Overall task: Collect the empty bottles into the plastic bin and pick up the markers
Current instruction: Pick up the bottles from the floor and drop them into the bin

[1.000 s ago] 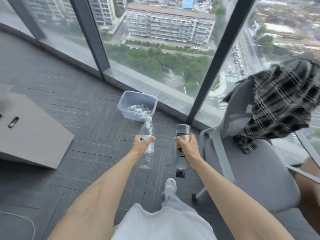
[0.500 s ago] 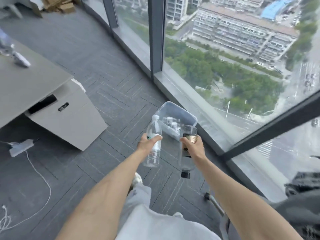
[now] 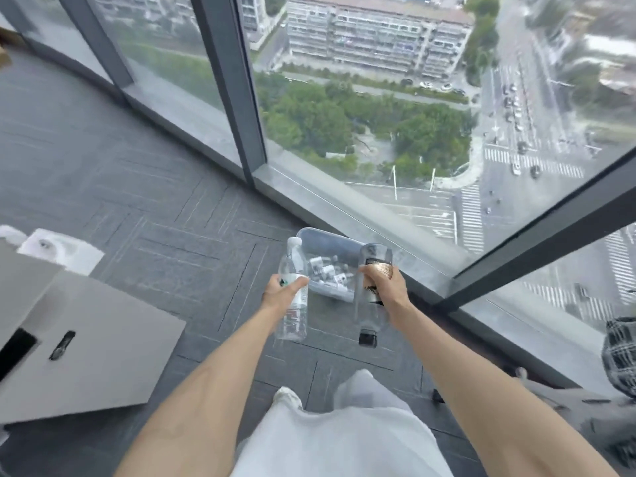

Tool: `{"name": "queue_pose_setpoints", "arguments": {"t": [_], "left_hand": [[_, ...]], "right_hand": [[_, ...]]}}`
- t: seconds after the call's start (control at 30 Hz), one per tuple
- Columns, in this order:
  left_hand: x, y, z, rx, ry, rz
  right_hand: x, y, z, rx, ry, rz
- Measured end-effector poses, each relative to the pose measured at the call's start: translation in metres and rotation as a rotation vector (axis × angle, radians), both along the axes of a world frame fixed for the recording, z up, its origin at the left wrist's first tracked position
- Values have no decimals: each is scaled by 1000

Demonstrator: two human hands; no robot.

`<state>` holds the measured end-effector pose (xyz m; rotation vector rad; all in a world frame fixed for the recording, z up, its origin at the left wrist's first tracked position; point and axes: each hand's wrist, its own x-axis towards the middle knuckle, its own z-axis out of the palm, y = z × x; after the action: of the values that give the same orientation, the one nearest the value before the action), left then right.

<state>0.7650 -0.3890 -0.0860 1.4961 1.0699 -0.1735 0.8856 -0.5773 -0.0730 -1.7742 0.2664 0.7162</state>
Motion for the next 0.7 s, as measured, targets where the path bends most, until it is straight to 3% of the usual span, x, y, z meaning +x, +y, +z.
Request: {"name": "queue_pose_setpoints", "arguments": {"t": [0.17, 0.53, 0.7], "left_hand": [[56, 31, -13, -21, 49, -16], [198, 96, -78, 28, 185, -84], [249, 119, -110, 40, 226, -161]], "right_hand": [[40, 22, -25, 45, 85, -185], [190, 77, -155, -31, 327, -299], [232, 100, -183, -58, 378, -354]]}}
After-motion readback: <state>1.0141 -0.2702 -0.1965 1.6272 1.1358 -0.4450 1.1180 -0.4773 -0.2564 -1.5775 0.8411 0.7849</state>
